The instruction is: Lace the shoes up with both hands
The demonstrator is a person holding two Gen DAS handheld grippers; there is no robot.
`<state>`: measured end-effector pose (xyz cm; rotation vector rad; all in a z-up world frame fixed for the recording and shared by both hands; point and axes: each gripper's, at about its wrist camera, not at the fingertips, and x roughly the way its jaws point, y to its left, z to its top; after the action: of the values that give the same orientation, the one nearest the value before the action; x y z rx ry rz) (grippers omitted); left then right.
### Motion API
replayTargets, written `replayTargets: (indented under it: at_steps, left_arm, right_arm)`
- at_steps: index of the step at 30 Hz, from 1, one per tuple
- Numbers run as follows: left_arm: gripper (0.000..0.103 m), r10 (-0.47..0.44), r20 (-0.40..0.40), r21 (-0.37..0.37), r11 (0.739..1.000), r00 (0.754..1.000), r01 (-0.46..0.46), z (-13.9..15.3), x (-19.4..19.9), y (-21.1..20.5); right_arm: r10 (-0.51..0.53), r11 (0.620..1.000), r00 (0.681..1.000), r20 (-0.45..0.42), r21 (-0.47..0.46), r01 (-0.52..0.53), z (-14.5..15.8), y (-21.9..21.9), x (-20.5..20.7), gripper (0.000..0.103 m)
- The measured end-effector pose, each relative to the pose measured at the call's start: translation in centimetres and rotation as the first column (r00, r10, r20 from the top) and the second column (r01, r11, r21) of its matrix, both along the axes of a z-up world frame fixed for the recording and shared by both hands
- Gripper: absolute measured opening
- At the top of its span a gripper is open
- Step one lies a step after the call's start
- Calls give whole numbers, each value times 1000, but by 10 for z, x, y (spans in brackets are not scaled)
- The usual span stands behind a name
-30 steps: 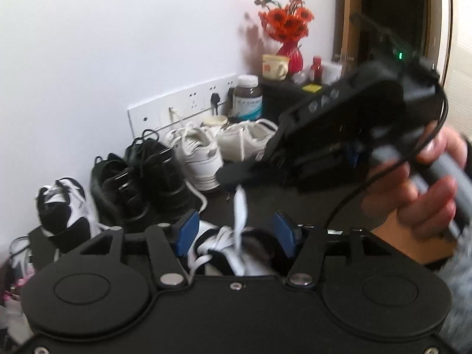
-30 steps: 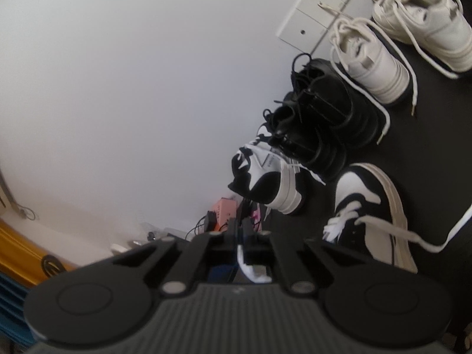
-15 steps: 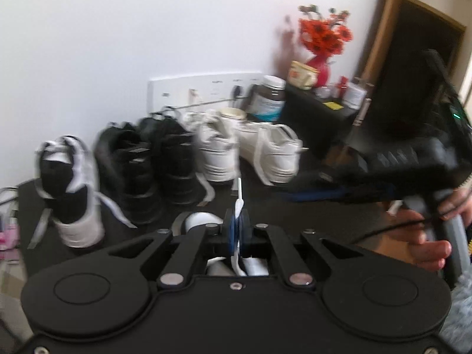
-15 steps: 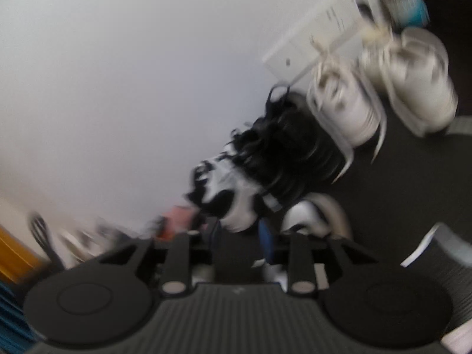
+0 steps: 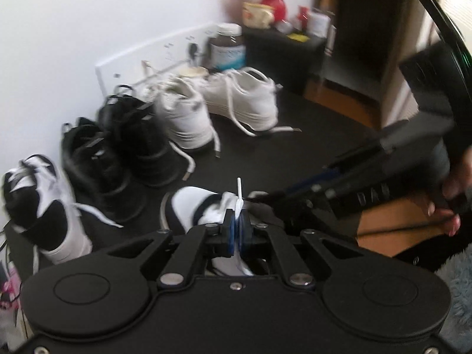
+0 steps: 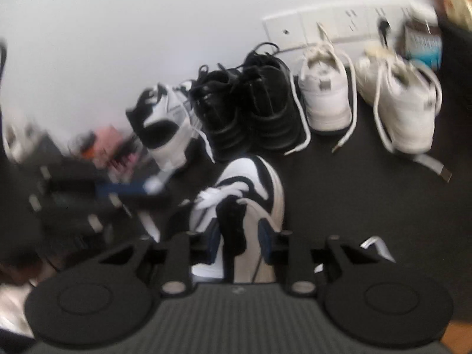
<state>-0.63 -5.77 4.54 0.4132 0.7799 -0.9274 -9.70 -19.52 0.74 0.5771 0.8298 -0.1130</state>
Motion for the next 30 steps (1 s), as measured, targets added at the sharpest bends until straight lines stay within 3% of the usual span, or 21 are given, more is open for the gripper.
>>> replayTargets:
  at_steps: [4, 8, 12, 14, 21, 30]
  left_arm:
    - [2, -42, -11, 42, 998, 999, 43, -7, 6, -12]
    - [2, -124, -44, 98, 987, 991, 128, -11, 8, -25]
    - [2, -218, -112, 174, 956, 970, 235, -26, 11, -44]
    - [2, -251, -120, 209, 939, 960, 272, -32, 9, -51]
    - [2, -164, -288, 107, 974, 943, 202, -36, 38, -39]
    - [2, -111, -387, 42, 990, 915, 137, -38, 52, -30]
  right_arm:
    - [-149, 961, 989, 12, 237, 142, -17, -22, -13, 19]
    - [-298, 847, 954, -21, 455, 274, -41, -42, -26, 18]
    - [-374, 769, 926, -50, 541, 340, -53, -46, -34, 18]
    - [-392, 748, 918, -58, 560, 355, -55, -46, -37, 18]
    - [-400, 751, 915, -47, 556, 357, -57, -44, -37, 18]
    - [-381, 776, 924, -42, 529, 344, -54, -43, -33, 18]
